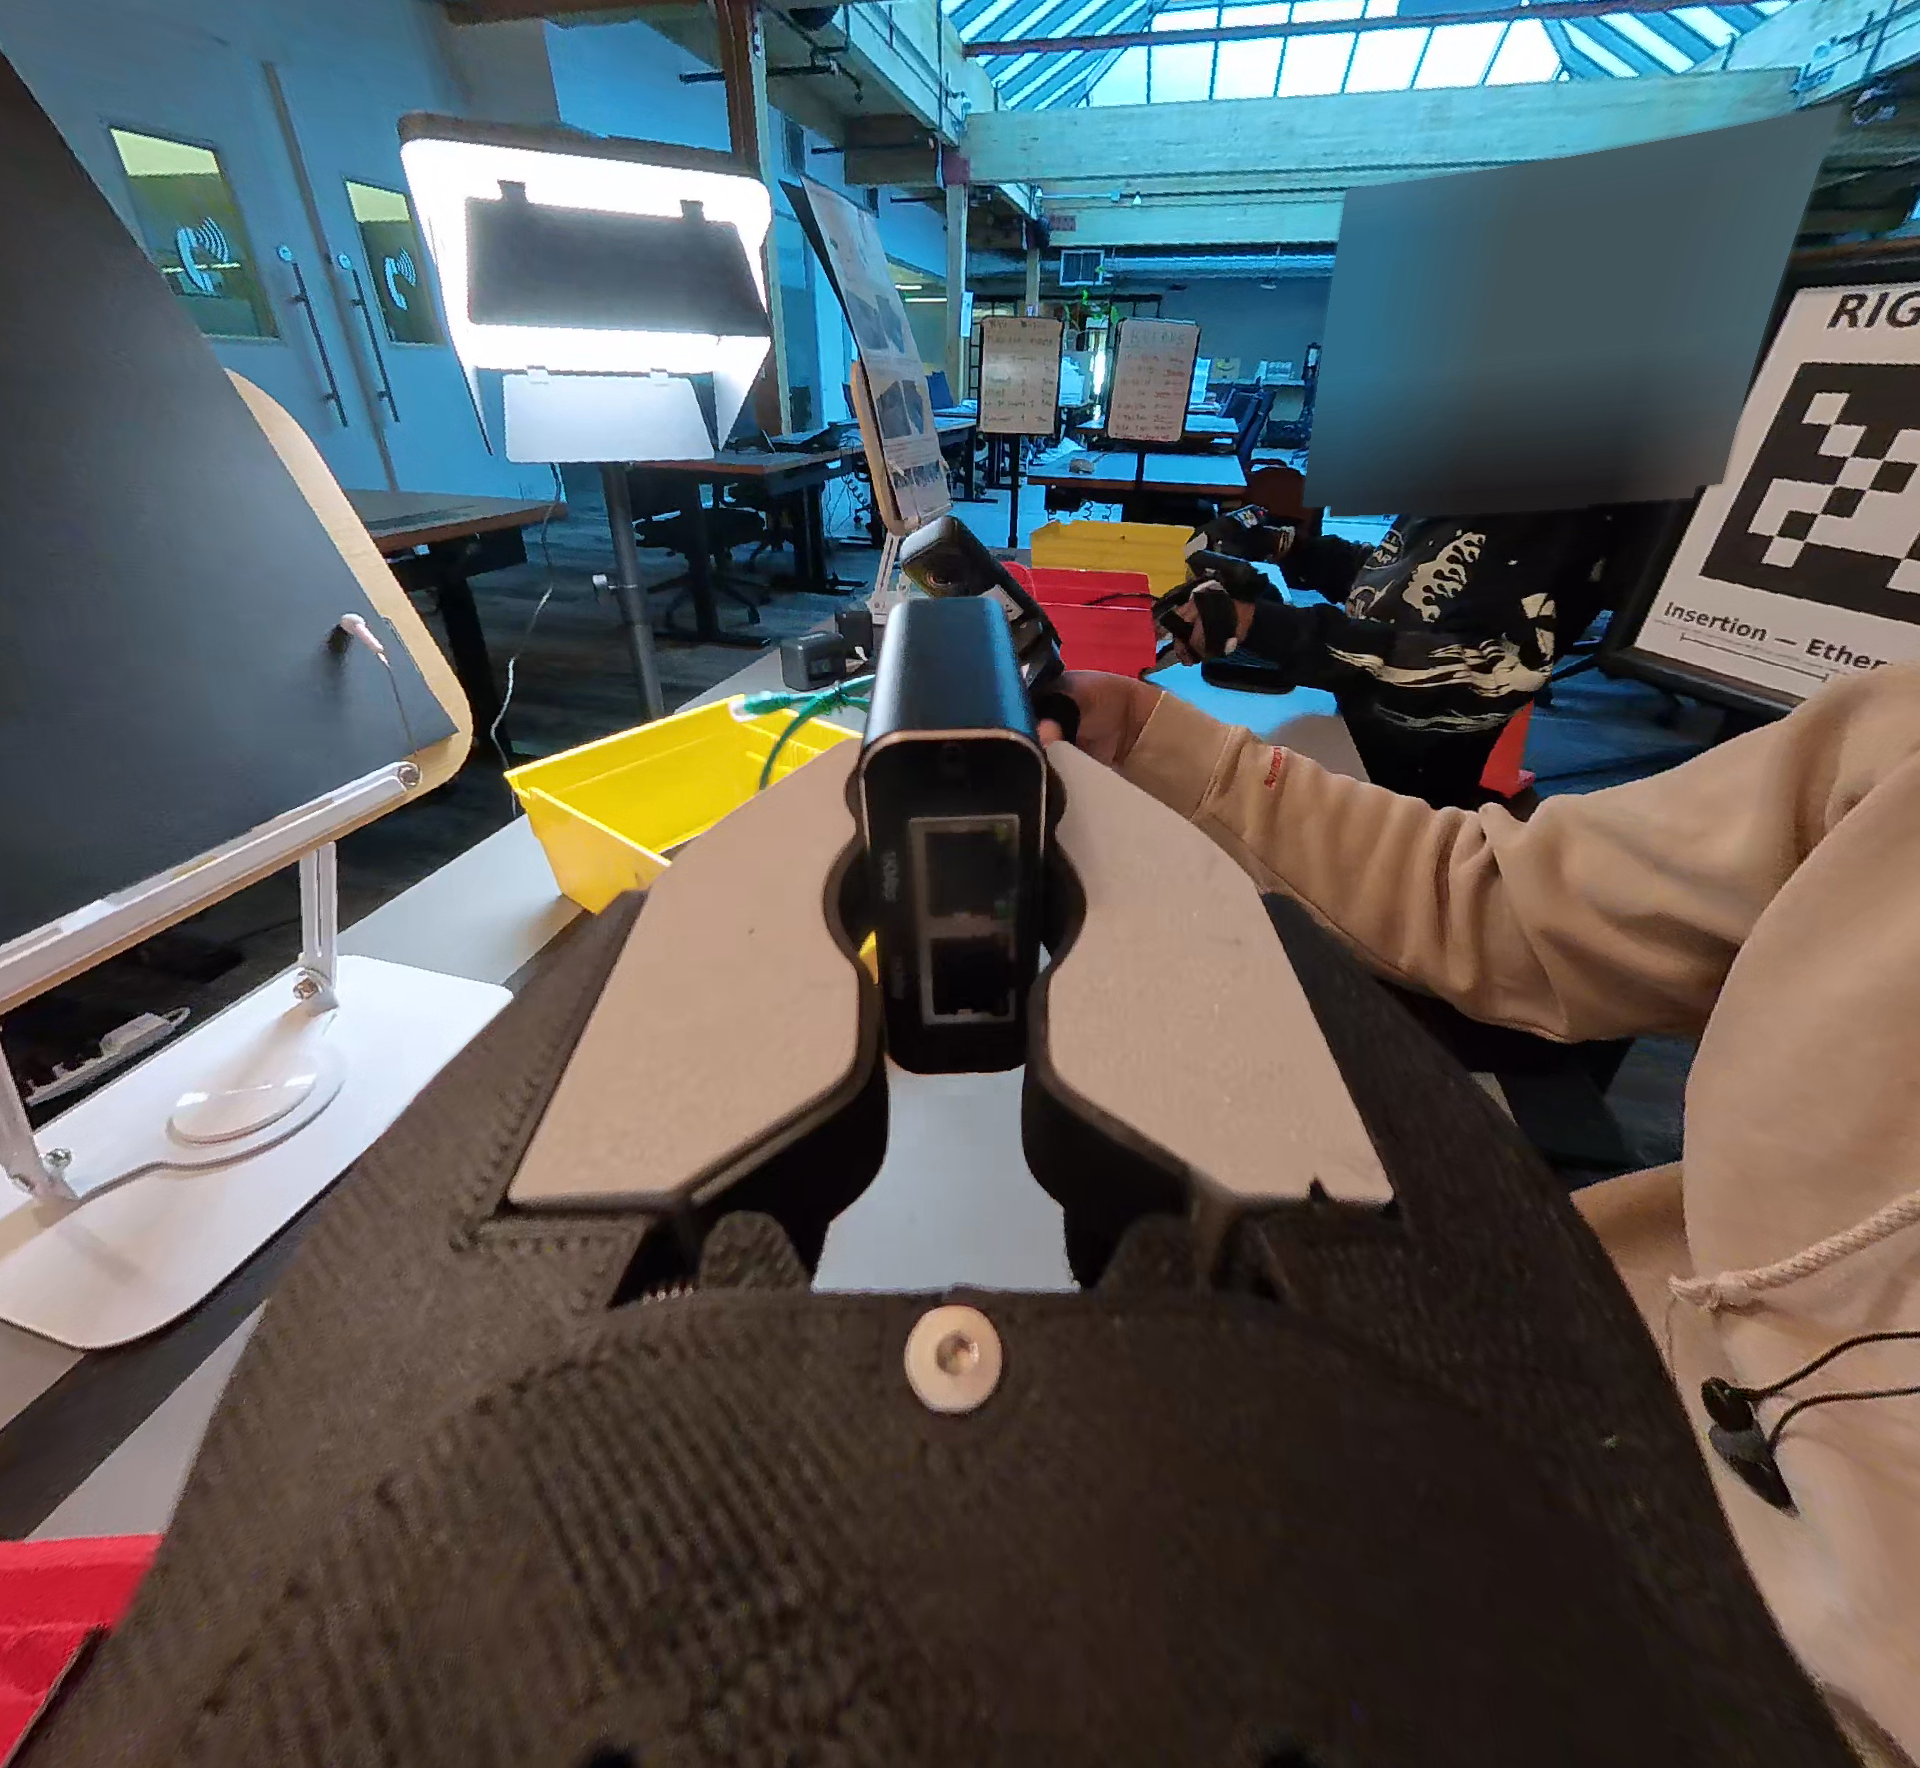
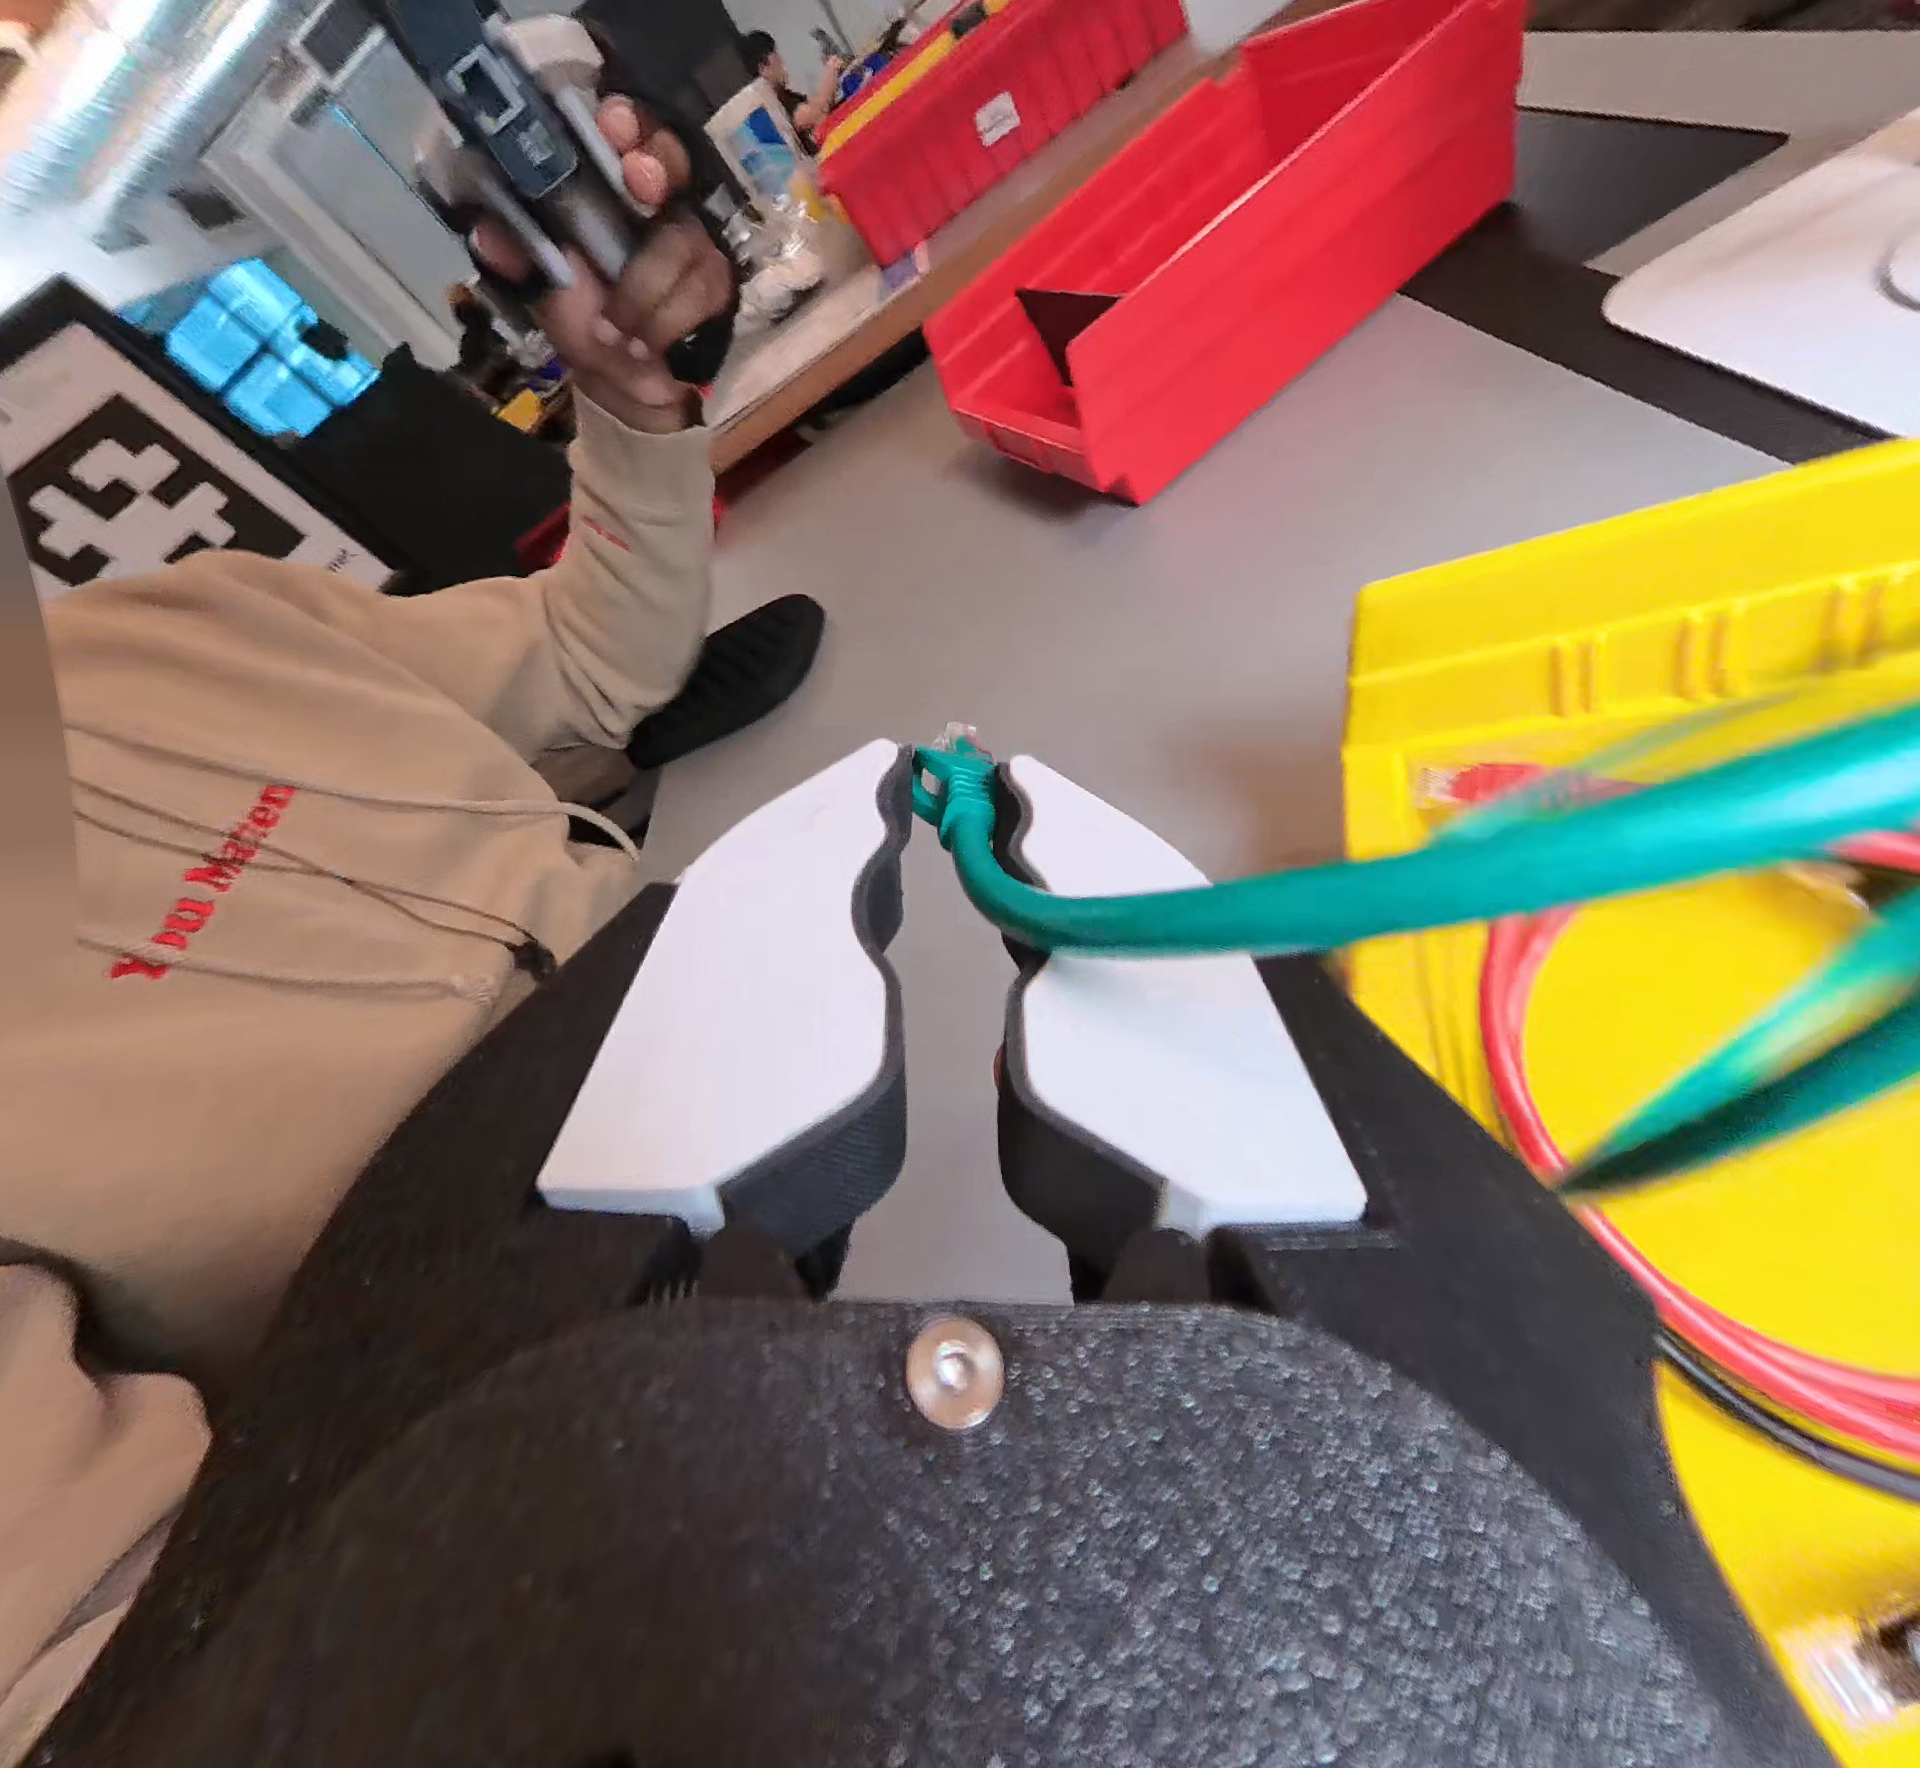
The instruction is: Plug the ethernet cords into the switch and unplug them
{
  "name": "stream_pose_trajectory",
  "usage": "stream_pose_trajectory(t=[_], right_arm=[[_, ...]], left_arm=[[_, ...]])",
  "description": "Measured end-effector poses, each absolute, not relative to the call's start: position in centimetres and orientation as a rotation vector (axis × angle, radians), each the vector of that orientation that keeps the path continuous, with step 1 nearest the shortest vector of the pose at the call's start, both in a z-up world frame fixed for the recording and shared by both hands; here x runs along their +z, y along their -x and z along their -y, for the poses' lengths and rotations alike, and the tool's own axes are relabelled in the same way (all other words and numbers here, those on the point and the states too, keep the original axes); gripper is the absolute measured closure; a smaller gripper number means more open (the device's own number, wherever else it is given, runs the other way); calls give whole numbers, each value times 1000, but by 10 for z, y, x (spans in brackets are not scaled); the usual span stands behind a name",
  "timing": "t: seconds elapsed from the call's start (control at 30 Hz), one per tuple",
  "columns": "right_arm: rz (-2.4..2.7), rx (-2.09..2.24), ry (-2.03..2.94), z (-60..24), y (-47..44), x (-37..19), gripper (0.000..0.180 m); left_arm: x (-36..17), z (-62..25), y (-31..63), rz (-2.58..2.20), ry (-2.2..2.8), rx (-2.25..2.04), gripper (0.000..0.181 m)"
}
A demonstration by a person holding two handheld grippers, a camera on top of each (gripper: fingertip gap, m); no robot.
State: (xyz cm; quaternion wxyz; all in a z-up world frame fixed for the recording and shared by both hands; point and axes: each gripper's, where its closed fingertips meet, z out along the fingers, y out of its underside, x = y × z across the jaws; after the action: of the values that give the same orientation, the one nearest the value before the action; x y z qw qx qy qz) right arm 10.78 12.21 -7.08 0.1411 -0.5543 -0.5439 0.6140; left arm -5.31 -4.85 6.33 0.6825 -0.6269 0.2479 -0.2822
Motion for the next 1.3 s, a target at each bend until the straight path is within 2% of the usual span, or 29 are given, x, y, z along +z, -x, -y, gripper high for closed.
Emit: stream_pose_trajectory(t=[0.27,0.77,0.83,0.9,1.1,1.2,1.3], right_arm=[[1187,1400,2008,-193,-128,-92,149],[1329,615,2130,-214,-178,-105,145],[1343,522,2111,-216,-180,-101,151],[1404,497,2043,-210,-176,-95,162],[1478,763,1847,-180,-145,-69,169],[1329,884,1891,-196,-147,-67,168],[1236,727,1990,-225,-163,-86,151]], left_arm=[[57,45,51,-561,1434,-637,154],[42,36,46,-569,1491,-627,155],[42,35,46,-568,1493,-625,155],[42,35,47,-565,1493,-626,155],[40,34,47,-564,1503,-621,155],[39,34,47,-566,1508,-622,155],[37,32,46,-567,1514,-621,155]])
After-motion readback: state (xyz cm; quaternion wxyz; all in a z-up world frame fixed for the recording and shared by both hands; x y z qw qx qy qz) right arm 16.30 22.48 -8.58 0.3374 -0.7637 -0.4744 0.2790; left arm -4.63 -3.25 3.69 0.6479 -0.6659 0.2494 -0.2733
